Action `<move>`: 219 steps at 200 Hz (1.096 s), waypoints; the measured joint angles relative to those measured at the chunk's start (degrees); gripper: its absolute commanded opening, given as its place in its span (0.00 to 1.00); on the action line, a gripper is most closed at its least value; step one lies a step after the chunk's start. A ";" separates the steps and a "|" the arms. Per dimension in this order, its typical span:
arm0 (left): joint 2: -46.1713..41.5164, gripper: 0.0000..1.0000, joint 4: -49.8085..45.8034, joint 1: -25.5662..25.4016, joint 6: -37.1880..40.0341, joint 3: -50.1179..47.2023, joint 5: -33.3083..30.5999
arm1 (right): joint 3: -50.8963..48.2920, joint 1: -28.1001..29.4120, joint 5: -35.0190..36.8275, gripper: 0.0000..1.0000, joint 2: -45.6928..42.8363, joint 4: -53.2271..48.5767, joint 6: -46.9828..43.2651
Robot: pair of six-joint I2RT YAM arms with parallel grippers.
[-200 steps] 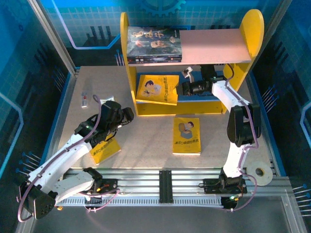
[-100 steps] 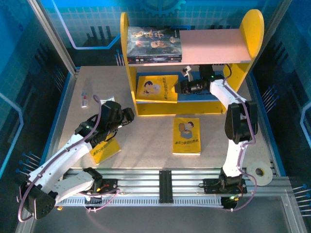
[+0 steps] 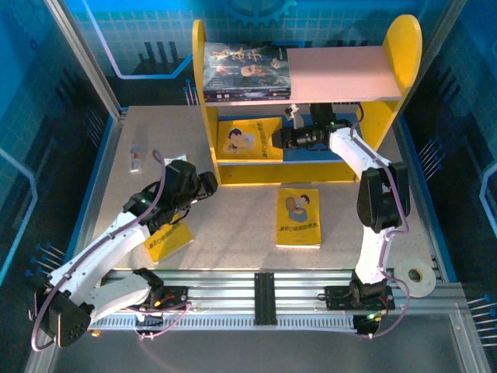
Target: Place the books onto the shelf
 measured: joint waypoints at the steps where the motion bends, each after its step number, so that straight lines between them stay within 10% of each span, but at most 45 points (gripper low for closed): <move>1: 0.04 0.71 0.09 0.00 0.02 0.00 0.02 | 0.00 0.04 0.17 0.53 -0.04 0.00 0.00; 76: 3.78 0.71 0.81 0.07 2.73 1.27 0.61 | -1.77 1.11 6.75 0.74 -2.67 1.36 0.57; 219: 4.46 0.71 1.99 1.18 3.15 1.55 1.25 | -8.07 1.38 12.02 0.68 -8.96 0.59 0.07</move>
